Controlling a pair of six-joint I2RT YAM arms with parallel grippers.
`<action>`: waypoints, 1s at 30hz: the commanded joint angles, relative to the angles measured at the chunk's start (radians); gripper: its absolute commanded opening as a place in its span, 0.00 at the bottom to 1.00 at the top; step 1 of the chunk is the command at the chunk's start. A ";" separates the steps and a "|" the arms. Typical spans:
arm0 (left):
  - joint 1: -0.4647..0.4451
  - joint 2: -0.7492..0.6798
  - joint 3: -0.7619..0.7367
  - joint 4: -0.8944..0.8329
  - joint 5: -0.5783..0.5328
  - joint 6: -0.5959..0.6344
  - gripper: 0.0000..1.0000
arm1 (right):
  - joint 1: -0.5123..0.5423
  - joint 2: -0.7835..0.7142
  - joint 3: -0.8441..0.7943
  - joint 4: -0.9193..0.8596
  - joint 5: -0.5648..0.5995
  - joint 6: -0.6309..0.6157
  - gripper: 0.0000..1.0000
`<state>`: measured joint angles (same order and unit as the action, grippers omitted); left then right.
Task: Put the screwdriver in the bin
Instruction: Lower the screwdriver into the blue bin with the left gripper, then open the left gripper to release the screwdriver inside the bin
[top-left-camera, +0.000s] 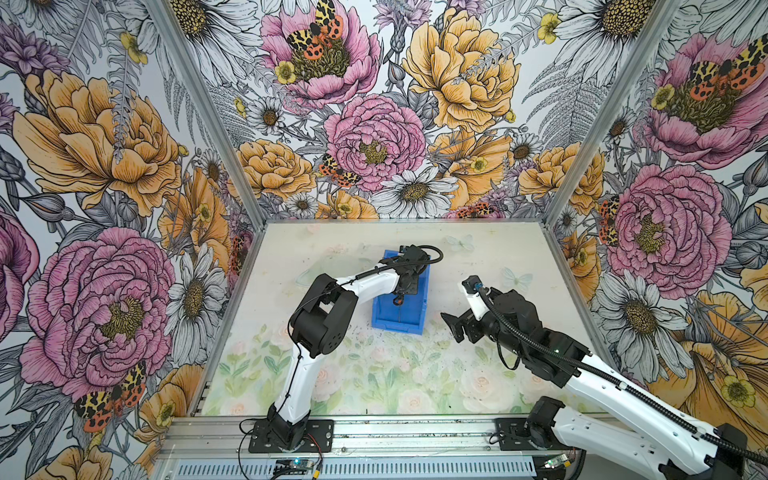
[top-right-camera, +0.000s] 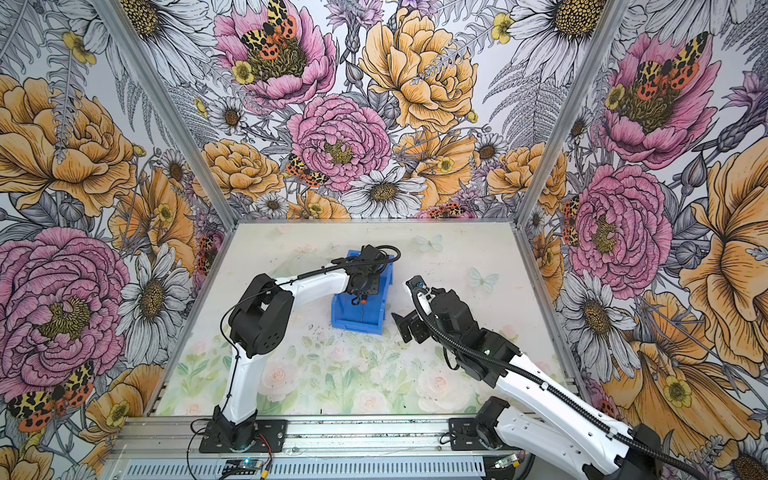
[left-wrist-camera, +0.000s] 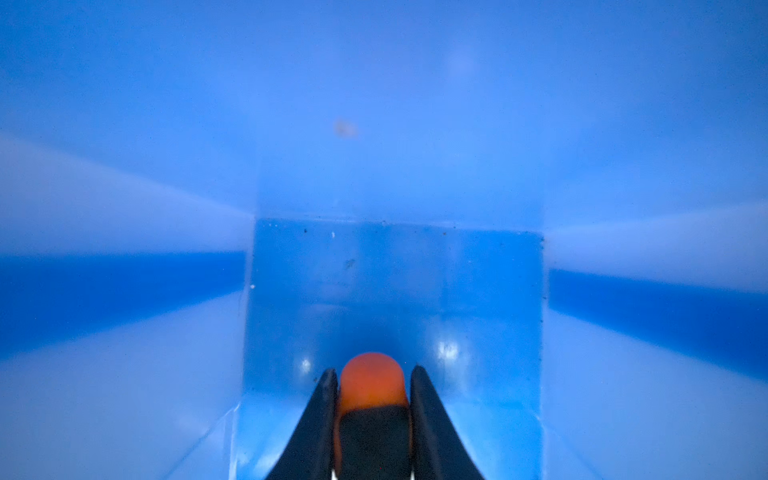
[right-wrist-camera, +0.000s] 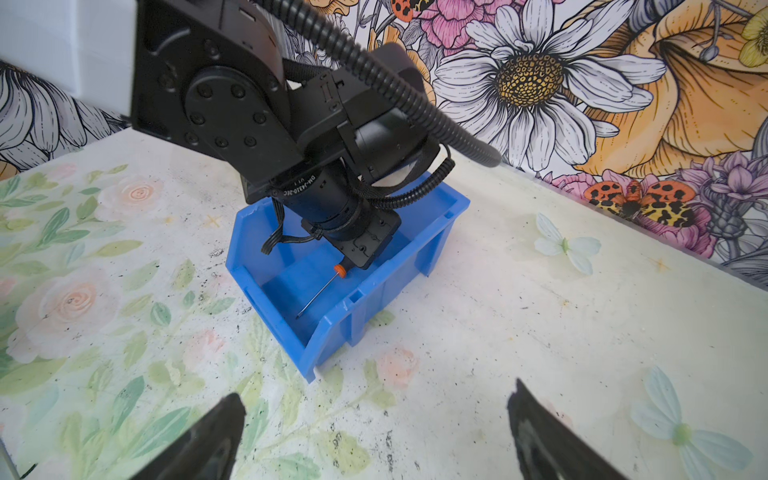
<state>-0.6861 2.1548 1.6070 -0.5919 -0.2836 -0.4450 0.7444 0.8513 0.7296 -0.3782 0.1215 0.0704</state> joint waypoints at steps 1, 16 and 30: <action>-0.007 0.028 0.013 0.016 0.001 -0.010 0.00 | -0.005 -0.021 -0.004 0.001 -0.004 0.017 0.99; -0.015 0.028 -0.020 0.032 0.003 -0.027 0.13 | -0.008 -0.030 0.002 0.002 -0.005 0.014 0.99; -0.015 0.002 -0.031 0.033 -0.005 -0.030 0.27 | -0.009 -0.057 0.001 0.002 0.012 0.009 1.00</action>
<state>-0.6918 2.1620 1.5978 -0.5488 -0.2848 -0.4648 0.7422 0.8127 0.7280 -0.3779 0.1230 0.0700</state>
